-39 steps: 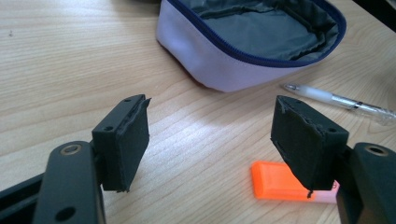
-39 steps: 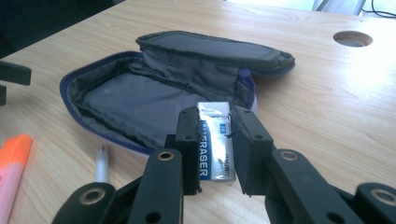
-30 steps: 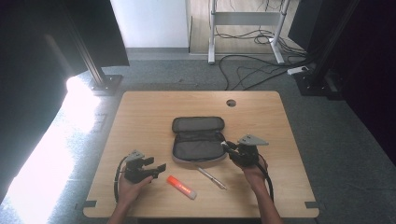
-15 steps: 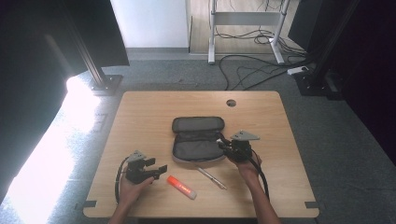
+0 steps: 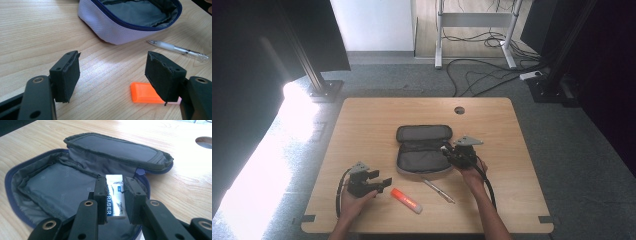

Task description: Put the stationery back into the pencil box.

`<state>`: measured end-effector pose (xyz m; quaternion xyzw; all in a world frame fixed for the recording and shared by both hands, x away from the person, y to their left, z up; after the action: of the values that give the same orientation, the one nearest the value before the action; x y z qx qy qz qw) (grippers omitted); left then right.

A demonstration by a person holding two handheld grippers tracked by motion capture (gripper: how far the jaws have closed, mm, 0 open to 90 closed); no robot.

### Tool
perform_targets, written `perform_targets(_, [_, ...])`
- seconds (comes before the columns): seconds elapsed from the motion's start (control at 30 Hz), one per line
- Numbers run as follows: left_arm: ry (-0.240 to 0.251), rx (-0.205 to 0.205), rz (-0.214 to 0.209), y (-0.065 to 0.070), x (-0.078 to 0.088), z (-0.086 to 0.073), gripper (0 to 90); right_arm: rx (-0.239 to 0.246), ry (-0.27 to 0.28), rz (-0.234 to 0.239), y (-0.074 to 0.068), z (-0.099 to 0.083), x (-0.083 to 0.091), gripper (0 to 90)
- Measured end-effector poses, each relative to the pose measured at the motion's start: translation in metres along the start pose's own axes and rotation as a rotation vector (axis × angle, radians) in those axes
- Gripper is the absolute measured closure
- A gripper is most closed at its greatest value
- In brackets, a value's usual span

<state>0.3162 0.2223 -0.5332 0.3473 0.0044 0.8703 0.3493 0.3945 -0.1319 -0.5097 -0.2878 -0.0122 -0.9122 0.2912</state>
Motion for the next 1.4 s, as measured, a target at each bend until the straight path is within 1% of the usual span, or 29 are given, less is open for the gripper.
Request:
perform_targets(0.17, [0.002,0.002,0.0,-0.001,0.001,0.0,28.3,-0.015,-0.018,-0.011,0.003,-0.002,-0.008,72.5])
perform_targets(0.47, [0.0,0.003,-0.002,-0.001,0.0,0.0,28.3,0.005,-0.037,-0.029,0.003,-0.005,-0.015,72.2])
perform_targets(0.5, [-0.002,0.003,-0.003,-0.001,0.0,0.0,28.3,0.008,-0.046,-0.032,0.003,-0.006,-0.016,71.9])
perform_targets(0.6, [-0.004,0.002,-0.004,-0.001,0.0,0.0,28.3,0.017,-0.054,-0.038,0.003,-0.007,-0.018,71.2])
perform_targets(0.63, [-0.005,0.002,-0.005,-0.001,0.0,-0.001,28.3,0.026,-0.069,-0.028,0.003,-0.007,-0.019,63.1])
perform_targets(0.67, [-0.005,0.002,-0.005,-0.001,0.0,-0.001,28.3,0.026,-0.069,-0.028,0.003,-0.007,-0.019,63.1])
perform_targets(0.7, [-0.004,0.003,-0.005,-0.001,0.0,0.0,28.3,0.028,-0.077,-0.032,0.003,-0.008,-0.02,59.3])
perform_targets(0.73, [-0.003,0.003,-0.004,-0.002,0.0,0.0,28.3,0.031,-0.079,-0.042,0.003,-0.008,-0.02,59.0])
perform_targets(0.77, [-0.001,0.004,-0.004,-0.002,0.001,0.0,28.3,0.016,-0.08,-0.04,0.003,-0.008,-0.02,58.1])
perform_targets(0.8, [-0.001,0.004,-0.004,-0.002,0.001,0.0,28.3,0.016,-0.08,-0.04,0.003,-0.008,-0.02,58.1])
perform_targets(0.83, [0.0,0.006,-0.004,-0.002,0.001,0.0,28.3,0.018,-0.074,-0.044,0.003,-0.008,-0.018,55.8])
perform_targets(0.87, [0.0,0.006,-0.004,-0.002,0.001,0.0,28.3,0.018,-0.074,-0.044,0.003,-0.008,-0.018,55.8])
perform_targets(0.9, [-0.001,0.006,-0.005,-0.002,0.001,0.0,28.3,0.011,-0.064,-0.041,0.002,-0.007,-0.016,53.0])
perform_targets(1.0, [-0.001,0.005,-0.006,-0.002,0.001,0.0,28.3,0.004,-0.053,-0.039,0.002,-0.007,-0.013,50.7])
perform_targets(1.1, [-0.005,0.008,-0.007,-0.003,0.0,-0.001,28.3,-0.013,-0.012,-0.021,0.0,-0.007,-0.004,45.9])
perform_targets(1.13, [-0.005,0.008,-0.007,-0.003,0.0,-0.001,28.3,-0.013,-0.012,-0.021,0.0,-0.007,-0.004,45.9])
perform_targets(1.2, [-0.007,0.008,-0.005,-0.003,0.0,-0.001,28.3,-0.029,0.002,-0.014,0.0,-0.009,0.0,40.9])
perform_targets(1.23, [-0.007,0.008,-0.005,-0.003,0.0,-0.001,28.4,-0.043,0.016,0.003,0.0,-0.011,0.006,38.6])
perform_targets(1.3, [-0.004,0.005,-0.003,-0.002,0.0,-0.001,28.4,-0.046,0.031,0.005,-0.002,-0.012,0.011,37.7])
perform_targets(1.33, [-0.004,0.005,-0.003,-0.002,0.0,-0.001,28.4,-0.046,0.031,0.005,-0.002,-0.012,0.011,37.7])
perform_targets(1.37, [-0.005,0.003,-0.003,-0.001,0.0,-0.001,28.4,-0.057,0.046,0.029,-0.003,-0.014,0.017,37.7])
perform_targets(1.4, [-0.005,0.003,-0.003,-0.001,0.0,-0.001,28.4,-0.057,0.046,0.029,-0.003,-0.014,0.017,37.7])
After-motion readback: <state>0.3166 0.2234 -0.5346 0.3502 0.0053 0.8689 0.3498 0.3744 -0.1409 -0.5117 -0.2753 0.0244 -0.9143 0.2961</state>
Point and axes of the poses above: each handheld gripper's, and its own axes: x roughly backward along the jaws, z roughly out of its top, y roughly to its right, the point moved 1 cm from there along -x, roughly forward along the jaws, and after that the axes turned 3 degrees about -x, right-handed, at the moved point
